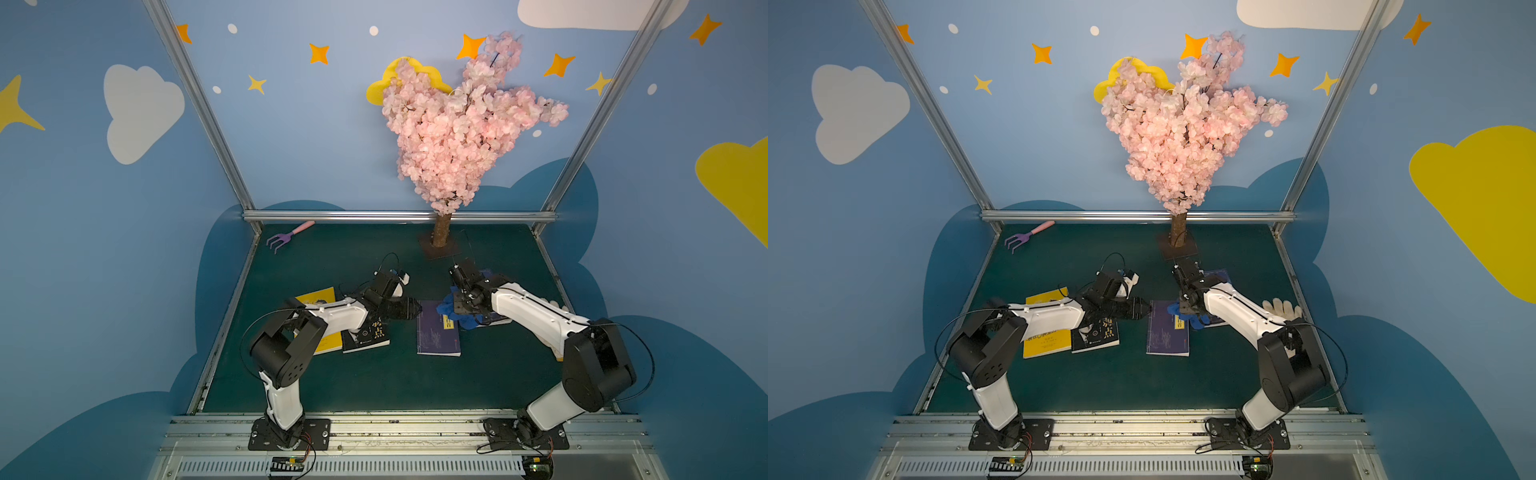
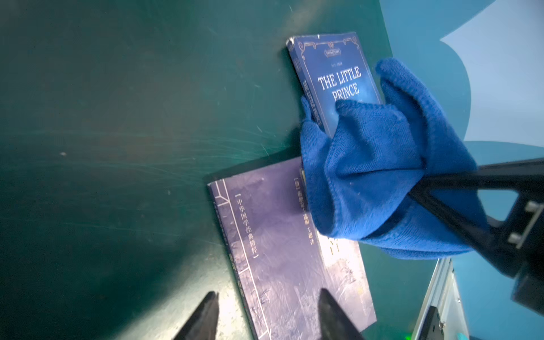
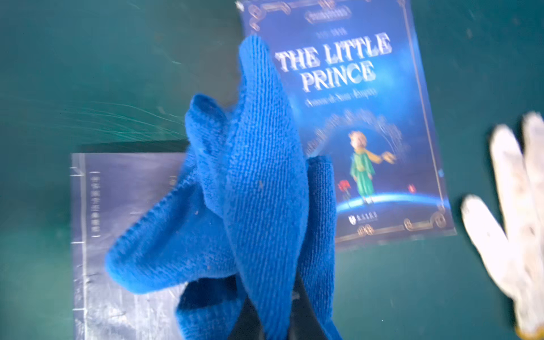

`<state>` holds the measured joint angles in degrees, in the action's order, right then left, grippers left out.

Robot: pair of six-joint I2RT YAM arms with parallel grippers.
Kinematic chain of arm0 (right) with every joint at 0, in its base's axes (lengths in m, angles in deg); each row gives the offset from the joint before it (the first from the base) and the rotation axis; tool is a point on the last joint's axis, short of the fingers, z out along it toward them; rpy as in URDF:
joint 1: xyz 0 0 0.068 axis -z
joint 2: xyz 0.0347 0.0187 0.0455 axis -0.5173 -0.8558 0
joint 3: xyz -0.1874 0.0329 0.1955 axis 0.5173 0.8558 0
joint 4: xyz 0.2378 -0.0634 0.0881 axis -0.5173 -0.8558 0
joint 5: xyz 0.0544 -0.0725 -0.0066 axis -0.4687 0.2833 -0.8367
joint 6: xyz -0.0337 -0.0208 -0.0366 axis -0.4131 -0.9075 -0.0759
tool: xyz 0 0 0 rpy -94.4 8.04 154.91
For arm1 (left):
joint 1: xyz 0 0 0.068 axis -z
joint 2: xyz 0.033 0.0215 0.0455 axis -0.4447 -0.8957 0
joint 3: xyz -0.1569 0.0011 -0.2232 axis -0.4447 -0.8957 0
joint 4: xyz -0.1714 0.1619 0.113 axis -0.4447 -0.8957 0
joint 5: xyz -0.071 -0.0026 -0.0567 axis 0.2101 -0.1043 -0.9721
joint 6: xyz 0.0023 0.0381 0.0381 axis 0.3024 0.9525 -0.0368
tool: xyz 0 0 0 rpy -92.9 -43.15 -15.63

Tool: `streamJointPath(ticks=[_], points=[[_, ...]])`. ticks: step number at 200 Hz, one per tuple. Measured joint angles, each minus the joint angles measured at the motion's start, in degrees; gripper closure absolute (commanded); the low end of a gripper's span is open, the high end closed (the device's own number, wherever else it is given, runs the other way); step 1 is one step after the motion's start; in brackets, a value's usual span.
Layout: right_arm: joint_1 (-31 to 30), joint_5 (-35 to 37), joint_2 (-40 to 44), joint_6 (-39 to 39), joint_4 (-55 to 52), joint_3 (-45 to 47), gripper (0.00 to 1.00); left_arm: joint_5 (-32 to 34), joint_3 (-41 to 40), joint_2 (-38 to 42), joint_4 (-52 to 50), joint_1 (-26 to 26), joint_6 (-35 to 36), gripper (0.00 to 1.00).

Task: Wipe the cover of the book
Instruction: Wipe the dirt from the cover of the book.

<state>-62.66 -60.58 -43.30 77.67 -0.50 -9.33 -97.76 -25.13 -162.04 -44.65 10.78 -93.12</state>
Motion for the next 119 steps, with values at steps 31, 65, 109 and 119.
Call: streamJointPath(ticks=[31,65,109,119], points=[[-0.1,-2.2,-1.6,4.9,-1.4,3.5,1.00,-1.7,-3.5,-0.5,2.5,-0.1,0.3,0.47],[-2.2,-6.6,-6.9,7.3,-0.4,3.9,1.00,-1.9,-3.4,-1.5,3.1,-0.1,0.5,0.47],[-5.9,-7.4,-15.0,6.9,-2.1,-8.5,1.00,-0.4,-3.3,-2.6,3.1,-0.7,0.7,0.49],[-5.7,-7.9,-15.7,6.5,-2.1,-10.2,1.00,0.5,-3.3,-2.6,2.8,-0.9,1.1,0.49]])
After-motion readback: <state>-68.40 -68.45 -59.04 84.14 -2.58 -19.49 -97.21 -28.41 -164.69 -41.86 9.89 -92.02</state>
